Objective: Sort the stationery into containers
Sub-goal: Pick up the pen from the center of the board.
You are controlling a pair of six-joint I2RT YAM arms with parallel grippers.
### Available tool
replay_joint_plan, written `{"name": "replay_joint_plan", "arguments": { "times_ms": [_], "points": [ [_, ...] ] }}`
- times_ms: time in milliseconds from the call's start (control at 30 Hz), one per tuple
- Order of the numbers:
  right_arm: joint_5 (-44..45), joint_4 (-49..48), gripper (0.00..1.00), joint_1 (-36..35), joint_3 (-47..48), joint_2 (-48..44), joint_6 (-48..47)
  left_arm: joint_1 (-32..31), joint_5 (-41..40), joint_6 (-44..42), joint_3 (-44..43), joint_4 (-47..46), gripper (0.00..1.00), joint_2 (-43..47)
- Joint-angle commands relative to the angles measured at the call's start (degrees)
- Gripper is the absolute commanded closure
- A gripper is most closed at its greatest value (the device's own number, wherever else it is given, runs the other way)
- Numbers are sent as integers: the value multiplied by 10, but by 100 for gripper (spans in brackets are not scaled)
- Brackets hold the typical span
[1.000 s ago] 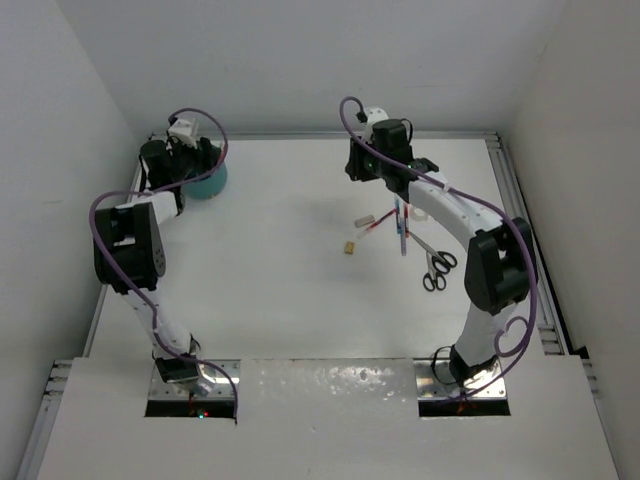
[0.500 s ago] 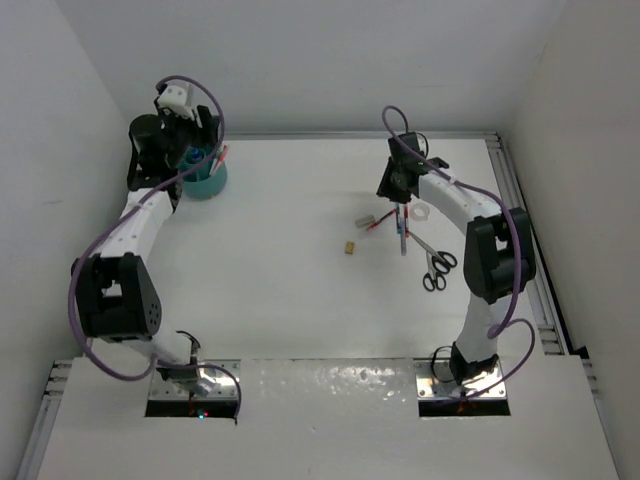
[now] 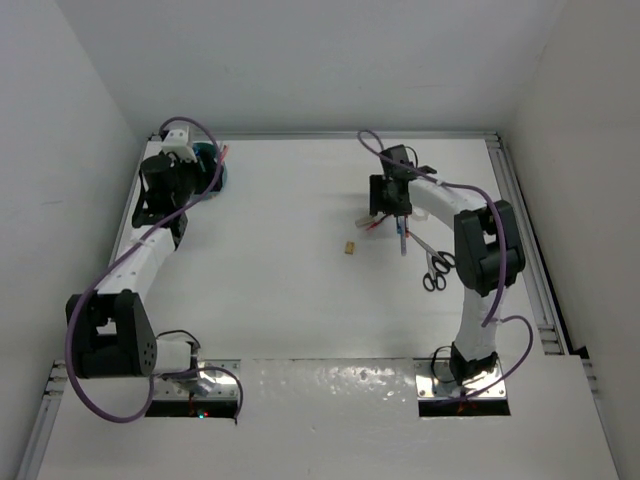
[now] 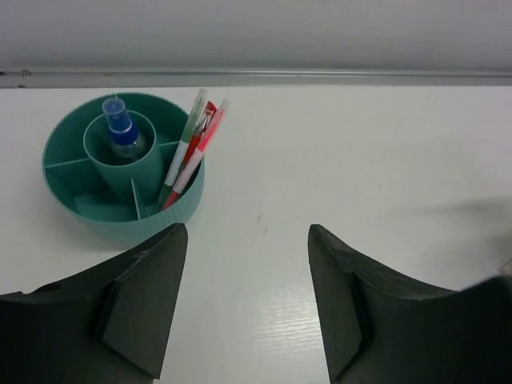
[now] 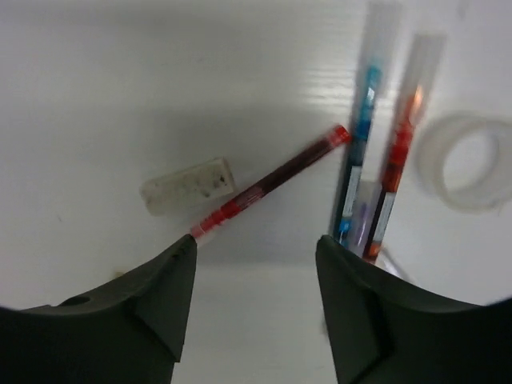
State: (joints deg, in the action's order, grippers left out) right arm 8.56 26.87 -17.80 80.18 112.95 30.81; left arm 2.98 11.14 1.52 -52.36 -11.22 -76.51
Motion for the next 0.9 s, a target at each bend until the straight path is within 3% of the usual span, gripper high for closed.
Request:
{"name": "replay_joint_plan", "arguments": {
  "times_ms": [0,67,133,200,267,333,467,667,867],
  "points": [
    [-82,-18,38,-13,-18,-33,-424,-1,-18,5,9,-28,41,43],
    [-124,-27,26,-14,-30,-37,-615,0,-18,2,15,-33,41,50],
    [-136,-18,23,-10,-19,-17,-742,-3,-22,2,17,-34,41,53],
    [-137,3,23,2,29,11,-779,-6,-24,-4,15,-32,41,58],
    [-187,96,23,11,98,56,-850,-9,-27,-12,15,-26,41,65],
    [-223,130,23,19,120,82,-892,-11,-32,-32,16,-23,41,69],
    [-231,114,24,14,117,97,-912,-16,-44,-42,13,-22,40,69],
    [-231,113,32,13,89,107,-920,-14,-47,-47,9,-31,41,61],
    [-215,103,62,-2,85,133,-903,-14,-51,-42,8,-41,41,54]
  ]
}}
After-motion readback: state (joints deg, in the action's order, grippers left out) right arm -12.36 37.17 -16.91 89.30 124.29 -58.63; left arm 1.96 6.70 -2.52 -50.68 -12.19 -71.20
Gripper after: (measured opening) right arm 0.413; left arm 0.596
